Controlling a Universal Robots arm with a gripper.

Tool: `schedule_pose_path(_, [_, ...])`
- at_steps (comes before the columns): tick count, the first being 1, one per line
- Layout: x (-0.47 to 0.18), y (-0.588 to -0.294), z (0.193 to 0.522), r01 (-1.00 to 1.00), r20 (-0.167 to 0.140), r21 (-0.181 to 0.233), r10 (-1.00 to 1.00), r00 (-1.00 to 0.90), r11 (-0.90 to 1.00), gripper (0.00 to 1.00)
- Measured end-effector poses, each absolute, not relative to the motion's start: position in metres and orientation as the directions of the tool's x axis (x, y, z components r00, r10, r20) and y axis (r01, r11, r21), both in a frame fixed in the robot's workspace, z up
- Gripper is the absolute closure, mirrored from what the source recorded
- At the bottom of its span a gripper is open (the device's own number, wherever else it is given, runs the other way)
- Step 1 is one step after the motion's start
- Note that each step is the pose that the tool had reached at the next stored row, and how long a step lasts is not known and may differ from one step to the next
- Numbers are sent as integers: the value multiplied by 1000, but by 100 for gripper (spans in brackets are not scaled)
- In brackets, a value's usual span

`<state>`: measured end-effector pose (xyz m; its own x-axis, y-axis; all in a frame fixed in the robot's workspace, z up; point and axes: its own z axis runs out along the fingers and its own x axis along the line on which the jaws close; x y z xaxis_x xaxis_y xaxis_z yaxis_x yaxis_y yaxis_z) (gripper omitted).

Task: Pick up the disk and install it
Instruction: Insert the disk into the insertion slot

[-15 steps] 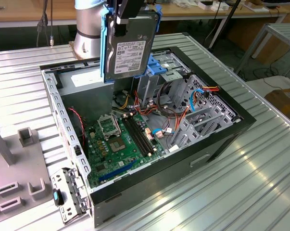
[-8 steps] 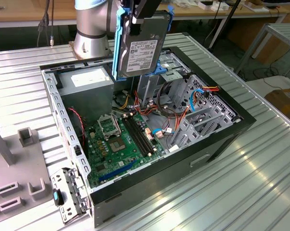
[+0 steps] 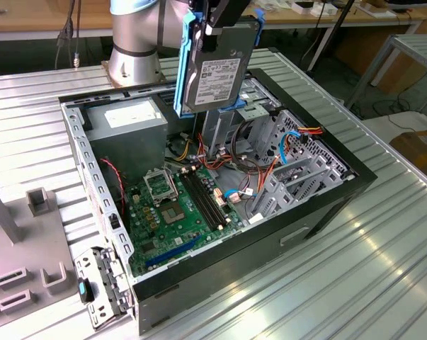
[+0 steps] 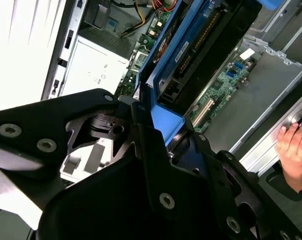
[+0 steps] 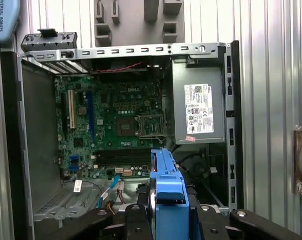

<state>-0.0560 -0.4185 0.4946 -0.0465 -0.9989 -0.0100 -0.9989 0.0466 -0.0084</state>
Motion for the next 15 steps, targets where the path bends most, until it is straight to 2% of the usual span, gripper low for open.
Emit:
schedule_pose_path(5, [-50, -424, 494, -999, -10, -8, -999, -47, 47, 63])
schedule_pose_path(15, [-48, -463, 494, -999, -10, -8, -999, -47, 47, 63])
